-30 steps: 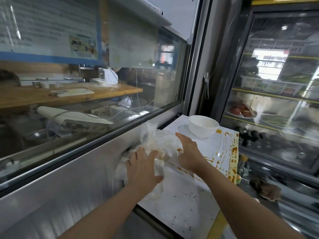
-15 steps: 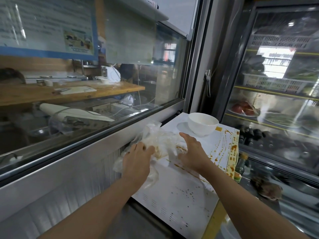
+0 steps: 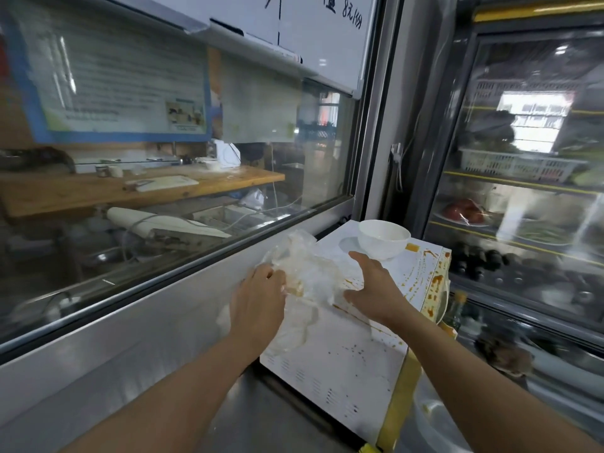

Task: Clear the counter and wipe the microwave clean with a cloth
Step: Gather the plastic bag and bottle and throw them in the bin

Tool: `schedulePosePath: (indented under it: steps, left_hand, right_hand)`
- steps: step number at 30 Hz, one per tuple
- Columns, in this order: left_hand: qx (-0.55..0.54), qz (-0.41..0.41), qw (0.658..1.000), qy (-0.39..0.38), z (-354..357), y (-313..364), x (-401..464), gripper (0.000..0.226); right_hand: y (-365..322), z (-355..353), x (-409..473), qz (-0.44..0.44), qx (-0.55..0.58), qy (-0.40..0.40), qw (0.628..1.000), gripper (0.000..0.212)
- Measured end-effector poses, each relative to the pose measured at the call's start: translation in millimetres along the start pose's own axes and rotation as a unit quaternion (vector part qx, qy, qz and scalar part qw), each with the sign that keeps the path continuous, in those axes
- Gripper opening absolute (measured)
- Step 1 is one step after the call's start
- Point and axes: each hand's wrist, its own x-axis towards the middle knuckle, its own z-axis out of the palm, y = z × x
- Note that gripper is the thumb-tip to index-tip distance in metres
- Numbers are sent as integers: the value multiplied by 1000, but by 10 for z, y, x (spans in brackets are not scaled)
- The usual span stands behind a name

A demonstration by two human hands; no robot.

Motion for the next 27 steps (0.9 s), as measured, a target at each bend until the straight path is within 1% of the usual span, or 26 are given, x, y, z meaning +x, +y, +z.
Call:
schedulePosePath:
  steps: [6,10,12,20,24,27]
  left_hand:
    - [-10,-7,1000,23,-577,156,-260,8]
    - [-30,20,999,36,-1022,248,-572,5]
    - [-35,21,998,41,-1258,276,-762,5]
    - [-48,13,998,36,-2138,462,-1550,10]
    - [-71,15,997,26,-2454,616,-1862,12]
    - [-100,22,995,16,-2601,761,-2048,19]
  right_hand:
    - [-299,-186,-496,4,-1,19,1000,76]
    - [-514,-286,-987,5,-4,32,999,79]
    - [-611,-338,-1276,11,1,39,999,80]
    - [-957,-511,-2490,25,15,58,998,81]
    - [-1057,-599,-3000,25,4,74,997,87]
    - [-1071,-731,-3324,25,-7,87,996,93]
